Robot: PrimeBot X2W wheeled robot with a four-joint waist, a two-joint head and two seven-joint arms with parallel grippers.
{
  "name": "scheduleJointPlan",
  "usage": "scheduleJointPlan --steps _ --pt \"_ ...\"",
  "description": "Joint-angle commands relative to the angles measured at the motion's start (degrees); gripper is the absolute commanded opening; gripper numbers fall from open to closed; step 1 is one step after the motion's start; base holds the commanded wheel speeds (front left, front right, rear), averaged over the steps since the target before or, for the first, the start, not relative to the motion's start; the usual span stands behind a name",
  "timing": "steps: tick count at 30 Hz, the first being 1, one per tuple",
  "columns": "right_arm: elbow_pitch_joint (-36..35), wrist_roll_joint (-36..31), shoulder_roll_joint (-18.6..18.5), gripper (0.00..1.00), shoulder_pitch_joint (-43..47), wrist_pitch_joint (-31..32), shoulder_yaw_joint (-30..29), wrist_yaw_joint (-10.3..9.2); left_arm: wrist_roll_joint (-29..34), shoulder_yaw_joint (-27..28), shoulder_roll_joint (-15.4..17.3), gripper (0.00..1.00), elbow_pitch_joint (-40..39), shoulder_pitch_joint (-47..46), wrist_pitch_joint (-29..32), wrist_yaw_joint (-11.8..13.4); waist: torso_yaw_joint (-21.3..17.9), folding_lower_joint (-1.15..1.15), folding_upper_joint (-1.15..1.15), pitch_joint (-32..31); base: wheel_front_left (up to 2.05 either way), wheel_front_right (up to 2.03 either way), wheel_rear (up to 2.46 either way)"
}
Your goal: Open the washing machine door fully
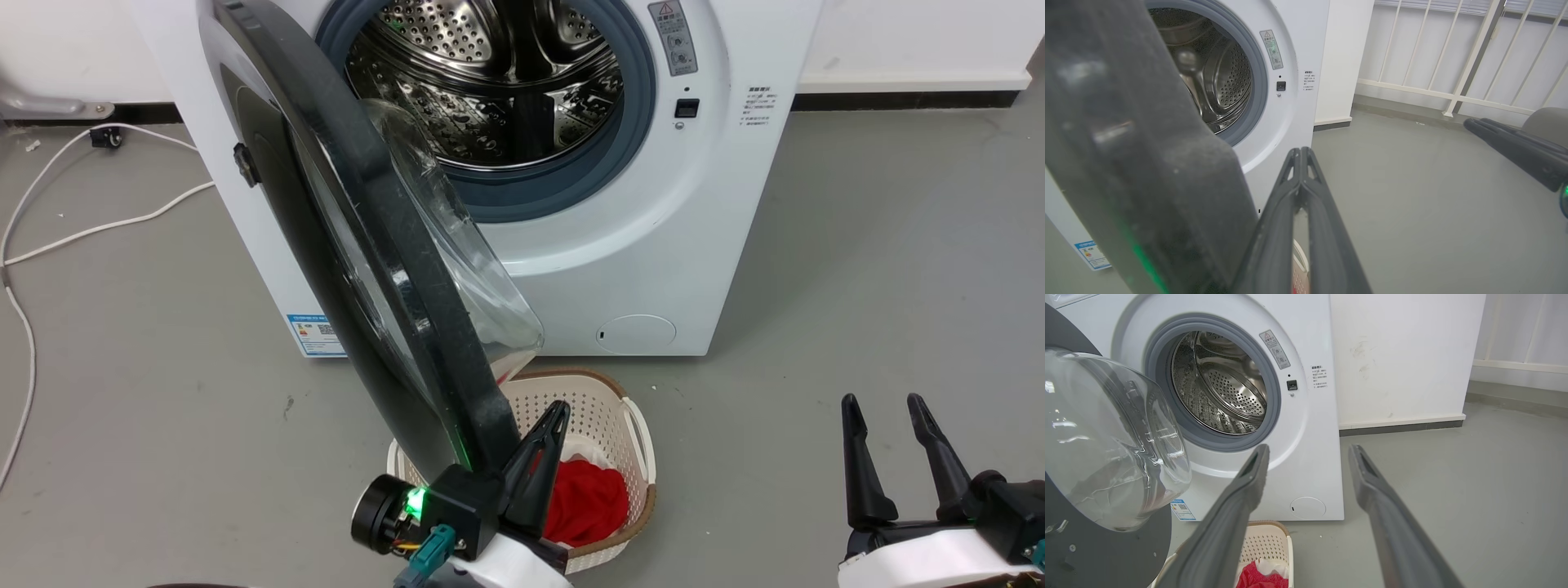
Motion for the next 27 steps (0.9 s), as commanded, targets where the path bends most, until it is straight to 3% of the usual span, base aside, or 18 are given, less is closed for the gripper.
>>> scheduleJointPlan --steps 1,11,27 --pt "0.20 0.23 0.13 1.00 0.06 0.01 -0.07 -0.04 -0.24 1.06 1.26 0.00 -0.74 1.15 0.55 1.09 0.30 0.00 0.00 -0.09 0.00 0.00 0.00" --pt "-0.21 0.18 0.12 1.00 1.25 0.27 -0.89 -0.04 0.14 1.18 3.66 0.00 -6.77 6.25 2.78 3.64 3.48 0.00 0.00 -0.76 0.00 0.00 0.00" --pt "-1.08 0.47 0.11 1.00 1.76 0.70 -1.00 -0.04 -0.24 3.23 7.16 0.00 -12.41 11.67 4.65 7.06 14.33 0.00 0.00 -0.12 0.00 0.00 0.00"
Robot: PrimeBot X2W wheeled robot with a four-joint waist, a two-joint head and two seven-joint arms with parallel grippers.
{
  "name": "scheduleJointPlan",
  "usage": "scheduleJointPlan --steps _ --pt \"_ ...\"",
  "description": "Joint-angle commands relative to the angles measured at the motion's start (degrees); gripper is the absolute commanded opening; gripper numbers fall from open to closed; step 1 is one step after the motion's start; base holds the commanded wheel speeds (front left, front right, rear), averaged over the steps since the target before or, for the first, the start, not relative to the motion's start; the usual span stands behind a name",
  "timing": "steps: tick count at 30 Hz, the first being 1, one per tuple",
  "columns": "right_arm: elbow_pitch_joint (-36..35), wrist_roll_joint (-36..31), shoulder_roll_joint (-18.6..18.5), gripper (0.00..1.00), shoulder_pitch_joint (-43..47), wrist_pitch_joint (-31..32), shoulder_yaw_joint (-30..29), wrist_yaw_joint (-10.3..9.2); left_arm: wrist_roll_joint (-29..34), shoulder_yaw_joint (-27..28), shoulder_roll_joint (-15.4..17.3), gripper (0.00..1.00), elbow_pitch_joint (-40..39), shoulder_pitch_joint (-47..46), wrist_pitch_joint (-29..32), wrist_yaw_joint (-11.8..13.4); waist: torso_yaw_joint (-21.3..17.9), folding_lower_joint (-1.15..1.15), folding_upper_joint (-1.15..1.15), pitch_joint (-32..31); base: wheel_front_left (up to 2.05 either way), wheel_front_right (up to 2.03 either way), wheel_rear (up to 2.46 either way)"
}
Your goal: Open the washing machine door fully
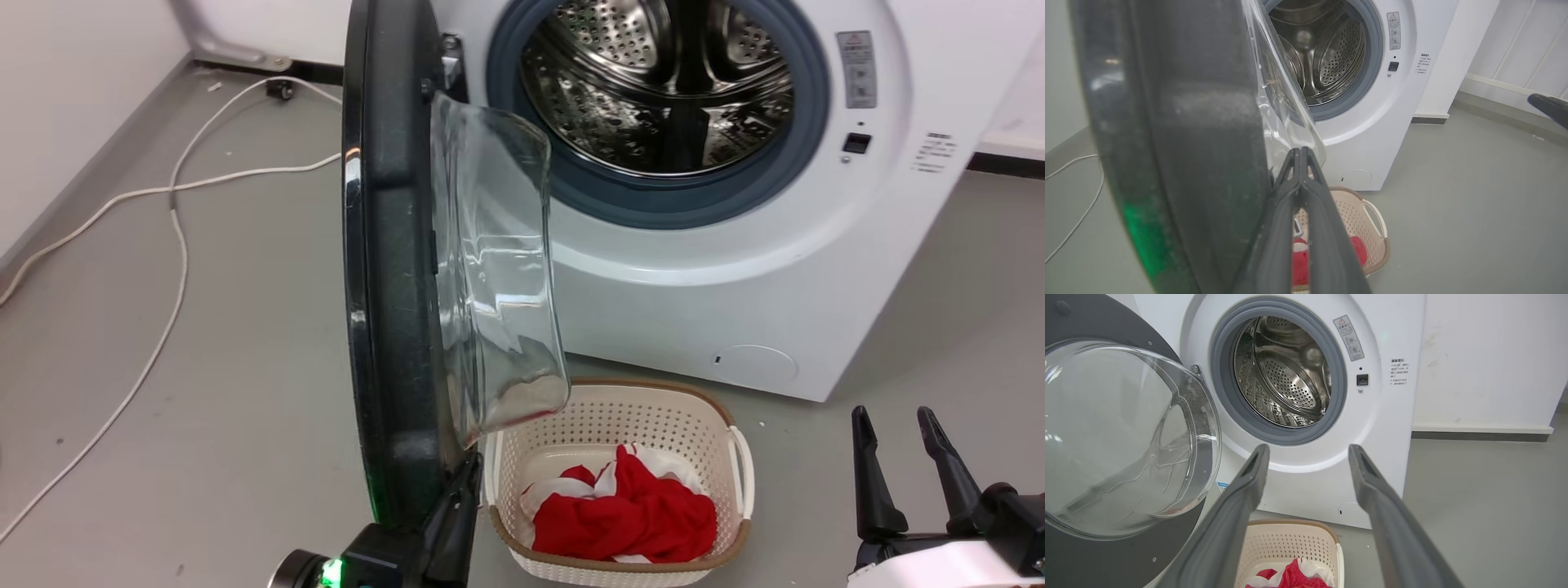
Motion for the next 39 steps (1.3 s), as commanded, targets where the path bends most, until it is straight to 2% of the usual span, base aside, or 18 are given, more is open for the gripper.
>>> scheduleJointPlan --steps 1,13,18,24,30,39 --pt "-0.27 -0.16 0.10 1.00 0.05 0.08 -0.22 -0.04 -0.05 0.74 0.45 0.00 -0.33 0.40 -0.33 0.54 2.00 0.00 0.00 0.59 0.00 0.00 0.00" --pt "-0.94 -0.68 0.10 1.00 -1.20 0.40 -0.02 -0.04 -1.43 6.85 3.15 0.00 -0.81 1.38 -1.91 3.95 4.16 0.00 0.00 2.42 0.00 0.00 0.00" --pt "-1.31 -1.29 0.10 1.00 -1.77 0.77 -0.14 -0.04 -3.82 12.38 4.33 0.00 0.66 0.60 -4.37 5.30 3.83 0.00 0.00 3.39 0.00 0.00 0.00" --pt "-1.96 -1.84 0.09 1.00 -2.29 0.89 -0.43 -0.03 -7.27 19.68 6.62 0.00 3.74 -1.33 -7.55 5.60 3.36 0.00 0.00 4.29 0.00 0.00 0.00" --pt "-2.28 -1.75 0.09 1.00 -2.71 0.94 -0.54 -0.04 -9.90 25.47 8.05 0.00 8.21 -4.06 -9.58 5.13 2.97 0.00 0.00 5.07 0.00 0.00 0.00" --pt "-2.75 -2.54 0.09 1.00 -3.62 0.84 -0.33 -0.04 -13.20 32.51 11.28 0.00 17.99 -10.31 -10.67 2.17 1.94 0.00 0.00 6.44 0.00 0.00 0.00"
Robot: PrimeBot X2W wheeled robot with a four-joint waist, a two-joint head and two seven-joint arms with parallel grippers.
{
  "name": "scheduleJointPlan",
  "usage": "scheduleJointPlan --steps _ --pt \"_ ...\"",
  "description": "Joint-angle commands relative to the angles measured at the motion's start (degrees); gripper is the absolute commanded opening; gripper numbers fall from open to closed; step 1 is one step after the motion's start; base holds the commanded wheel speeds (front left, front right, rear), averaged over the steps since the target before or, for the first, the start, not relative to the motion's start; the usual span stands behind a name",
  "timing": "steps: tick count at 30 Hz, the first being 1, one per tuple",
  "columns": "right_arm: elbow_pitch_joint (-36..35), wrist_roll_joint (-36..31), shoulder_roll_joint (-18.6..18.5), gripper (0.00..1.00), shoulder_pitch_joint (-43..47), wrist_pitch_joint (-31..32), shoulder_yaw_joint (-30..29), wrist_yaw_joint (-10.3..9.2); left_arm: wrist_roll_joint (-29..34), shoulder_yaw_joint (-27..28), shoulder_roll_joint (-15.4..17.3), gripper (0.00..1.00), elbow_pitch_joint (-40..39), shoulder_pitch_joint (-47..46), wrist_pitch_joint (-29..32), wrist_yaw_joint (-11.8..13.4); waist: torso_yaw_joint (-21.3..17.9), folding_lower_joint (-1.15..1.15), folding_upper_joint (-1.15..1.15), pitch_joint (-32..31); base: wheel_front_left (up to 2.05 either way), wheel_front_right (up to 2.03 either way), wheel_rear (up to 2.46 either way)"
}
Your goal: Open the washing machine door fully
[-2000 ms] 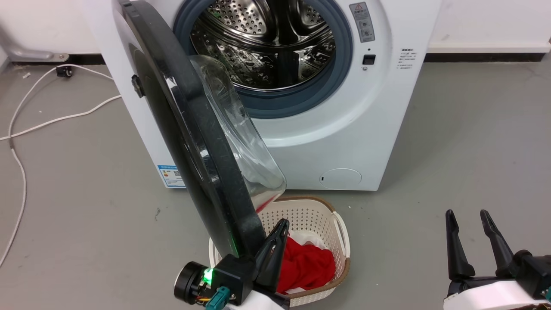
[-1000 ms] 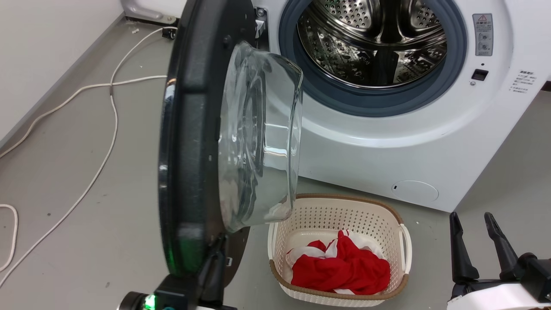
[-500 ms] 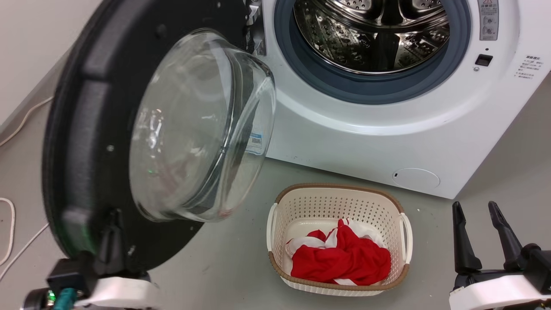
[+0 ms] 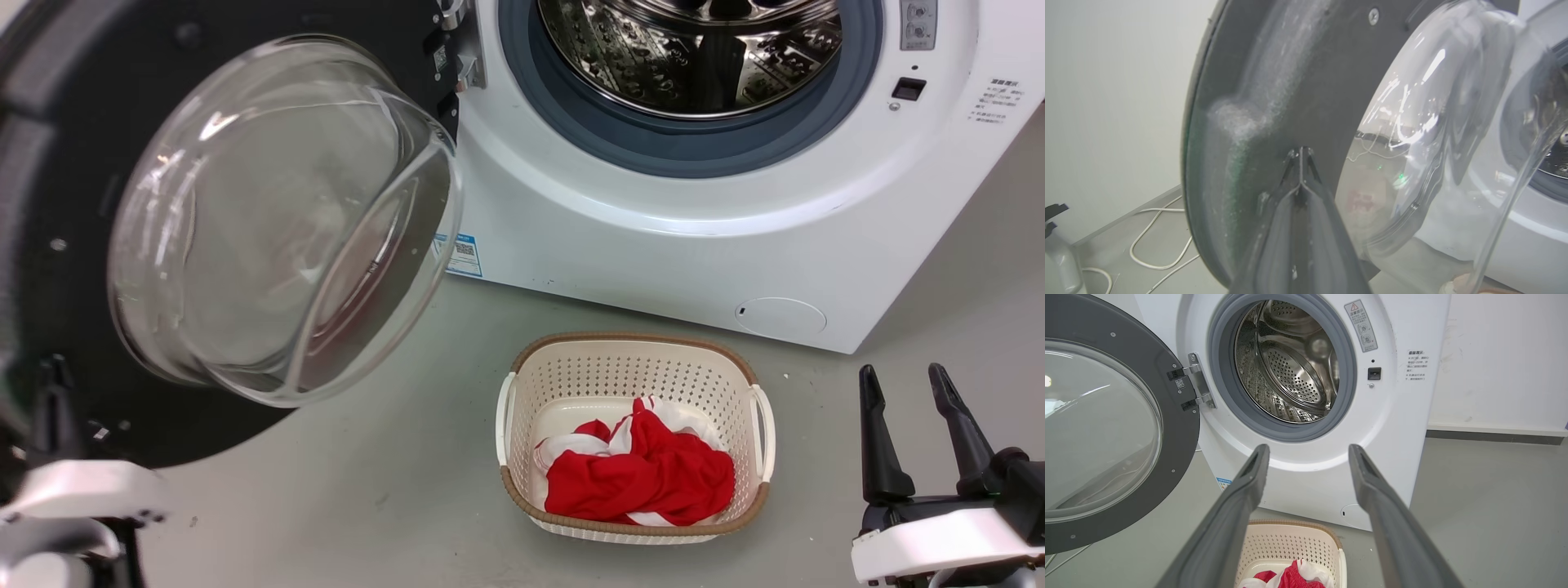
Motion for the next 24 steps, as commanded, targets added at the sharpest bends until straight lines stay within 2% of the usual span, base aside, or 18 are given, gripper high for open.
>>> scheduleJointPlan --steps 1,10,15,20,24 --pt "-0.23 -0.23 0.08 1.00 -0.59 -0.07 0.05 -0.04 -0.33 1.47 1.27 0.00 1.80 -1.55 -0.25 -0.34 -0.20 0.00 0.00 0.22 0.00 0.00 0.00" --pt "-0.16 -0.42 0.08 1.00 -1.29 0.26 0.16 -0.03 -1.04 5.19 3.59 0.00 11.95 -6.97 -0.39 -4.37 -1.09 0.00 0.00 0.69 0.00 0.00 0.00" --pt "0.29 -0.23 0.08 1.00 -1.58 0.07 0.36 -0.04 0.35 7.68 2.56 0.00 14.40 -7.63 -0.40 -5.61 -1.80 0.00 0.00 0.47 0.00 0.00 0.00" --pt "0.83 -0.21 0.08 1.00 -0.98 -0.39 -0.12 -0.04 3.77 9.98 0.59 0.00 11.63 -4.94 -0.42 -6.20 -2.47 0.00 0.00 -0.67 0.00 0.00 0.00" --pt "1.43 -0.54 0.08 1.00 -0.41 -0.55 -0.27 -0.04 7.49 10.45 -2.47 0.00 6.27 -0.87 -0.42 -6.43 -3.19 0.00 0.00 -2.29 0.00 0.00 0.00"
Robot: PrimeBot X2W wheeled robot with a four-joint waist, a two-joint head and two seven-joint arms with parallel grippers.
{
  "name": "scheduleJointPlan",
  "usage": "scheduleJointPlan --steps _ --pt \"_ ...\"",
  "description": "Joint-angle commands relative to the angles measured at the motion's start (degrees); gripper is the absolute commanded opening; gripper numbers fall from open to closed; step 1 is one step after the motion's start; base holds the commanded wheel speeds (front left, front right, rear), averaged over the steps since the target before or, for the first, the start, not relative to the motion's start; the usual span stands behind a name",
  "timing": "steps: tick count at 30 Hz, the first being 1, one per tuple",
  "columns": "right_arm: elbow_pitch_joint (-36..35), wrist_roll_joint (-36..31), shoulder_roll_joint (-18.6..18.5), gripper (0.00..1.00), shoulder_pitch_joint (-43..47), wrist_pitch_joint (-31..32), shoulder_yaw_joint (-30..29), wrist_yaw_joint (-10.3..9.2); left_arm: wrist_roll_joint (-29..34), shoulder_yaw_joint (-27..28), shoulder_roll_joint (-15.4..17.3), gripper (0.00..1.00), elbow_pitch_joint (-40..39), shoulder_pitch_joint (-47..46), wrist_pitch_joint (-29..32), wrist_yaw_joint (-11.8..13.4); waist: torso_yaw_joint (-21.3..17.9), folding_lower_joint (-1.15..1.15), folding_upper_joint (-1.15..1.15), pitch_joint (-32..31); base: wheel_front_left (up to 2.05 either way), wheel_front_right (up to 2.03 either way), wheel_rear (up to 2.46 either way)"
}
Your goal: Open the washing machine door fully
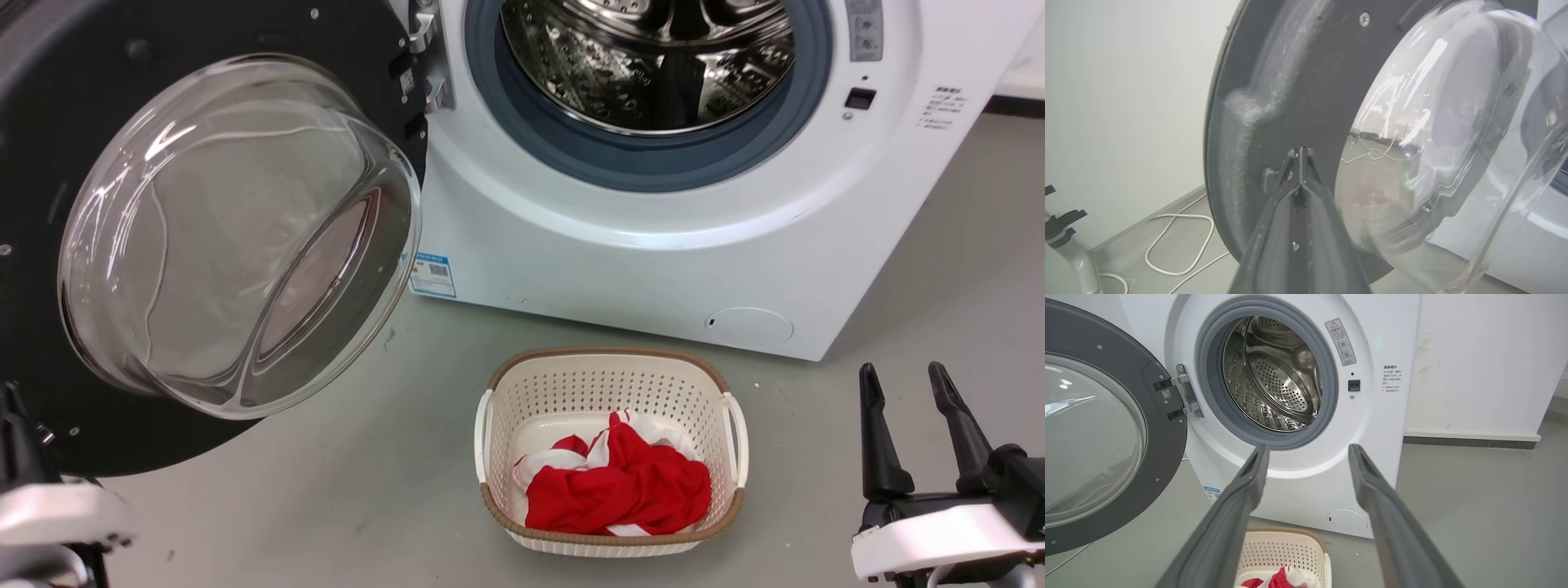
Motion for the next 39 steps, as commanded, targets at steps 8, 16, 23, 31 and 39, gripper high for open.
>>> scheduleJointPlan --steps 8,16,23,31,39 --pt "0.66 -0.97 0.07 1.00 1.31 0.06 0.12 -0.04 7.01 -3.81 -7.18 0.00 -10.72 8.92 -0.13 -0.48 -2.56 0.00 0.00 -3.76 0.00 0.00 0.00" --pt "0.65 -1.45 0.08 1.00 2.01 0.66 0.47 -0.04 10.41 -11.60 -11.76 0.00 -13.90 10.72 -0.13 -3.65 -5.15 0.00 0.00 -5.32 0.00 0.00 0.00" --pt "0.35 -1.52 0.08 1.00 1.34 0.91 0.91 -0.04 11.13 -15.67 -14.18 1.00 -12.67 7.90 -0.14 -5.84 -8.04 0.00 0.00 -5.79 0.00 0.00 0.00" --pt "-0.37 -2.48 0.08 1.00 0.73 1.06 0.18 -0.04 12.55 -17.10 -15.30 1.00 -11.66 4.09 -0.14 -5.84 -10.79 0.00 0.00 -5.81 0.00 0.00 0.00" --pt "0.90 -2.00 0.08 1.00 1.70 0.95 0.53 -0.03 13.69 -17.25 -15.98 1.00 -9.41 2.81 -0.14 -5.88 -12.73 0.00 0.00 -5.89 0.00 0.00 0.00"
